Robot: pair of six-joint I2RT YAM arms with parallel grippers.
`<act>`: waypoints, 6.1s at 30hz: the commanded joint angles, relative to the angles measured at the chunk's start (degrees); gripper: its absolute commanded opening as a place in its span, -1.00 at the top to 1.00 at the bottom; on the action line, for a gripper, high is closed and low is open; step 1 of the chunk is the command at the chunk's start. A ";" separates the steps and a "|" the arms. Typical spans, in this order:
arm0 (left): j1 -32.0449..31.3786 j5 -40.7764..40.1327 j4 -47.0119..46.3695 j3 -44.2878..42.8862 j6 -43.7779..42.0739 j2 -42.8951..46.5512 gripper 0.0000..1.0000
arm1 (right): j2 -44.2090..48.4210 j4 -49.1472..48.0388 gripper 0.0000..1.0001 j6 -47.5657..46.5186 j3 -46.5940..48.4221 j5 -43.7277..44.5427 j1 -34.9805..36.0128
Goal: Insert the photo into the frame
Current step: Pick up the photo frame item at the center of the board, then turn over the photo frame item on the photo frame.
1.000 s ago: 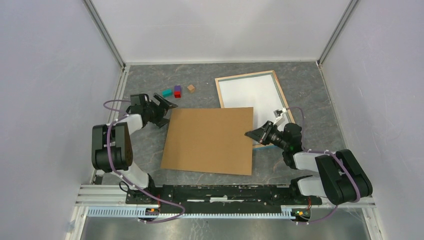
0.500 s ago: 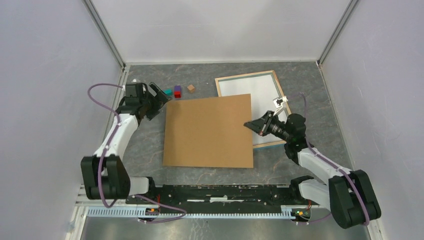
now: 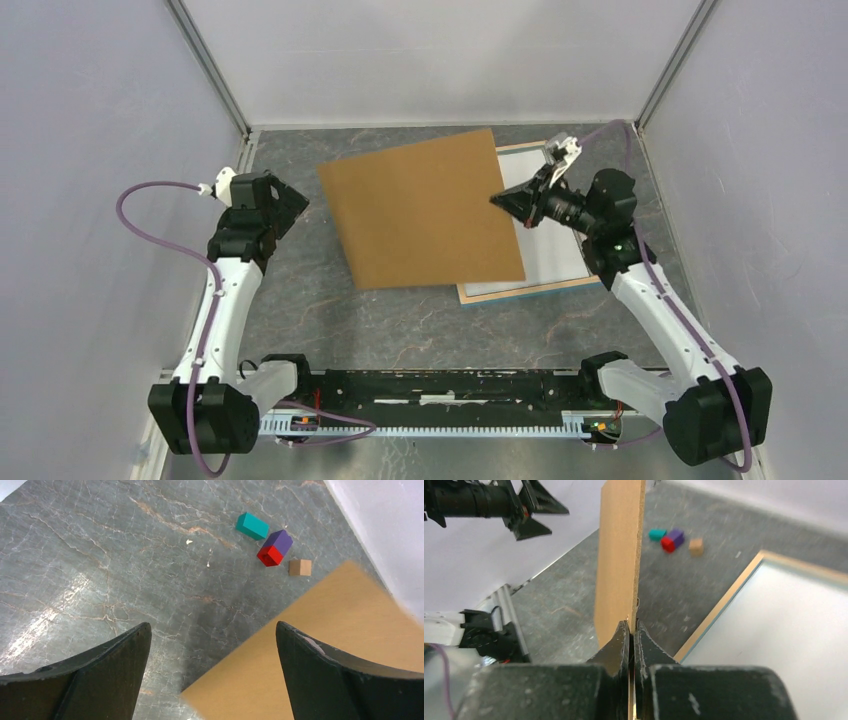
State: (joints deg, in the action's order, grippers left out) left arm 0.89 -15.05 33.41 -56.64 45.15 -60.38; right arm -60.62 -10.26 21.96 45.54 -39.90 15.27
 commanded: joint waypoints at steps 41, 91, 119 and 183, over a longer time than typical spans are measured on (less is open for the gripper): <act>-5.38 59.71 -24.33 11.88 45.93 3.98 -1.00 | 11.11 17.17 1.00 -77.81 14.34 23.66 19.57; -54.10 22.89 -9.55 -15.35 57.07 -10.55 -0.08 | 25.11 27.91 1.00 -90.45 6.84 14.58 21.82; -34.72 18.22 -16.87 -14.47 33.29 -3.57 0.96 | 9.87 3.12 0.76 -94.30 5.10 16.98 22.83; -26.73 34.43 -67.64 33.44 36.78 -12.17 0.96 | -31.27 -82.15 -0.27 54.74 -36.72 11.50 -5.56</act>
State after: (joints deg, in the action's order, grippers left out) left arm -25.43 14.39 -31.20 -23.07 80.14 -72.12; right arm -86.48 -65.28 64.07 10.85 -31.55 9.52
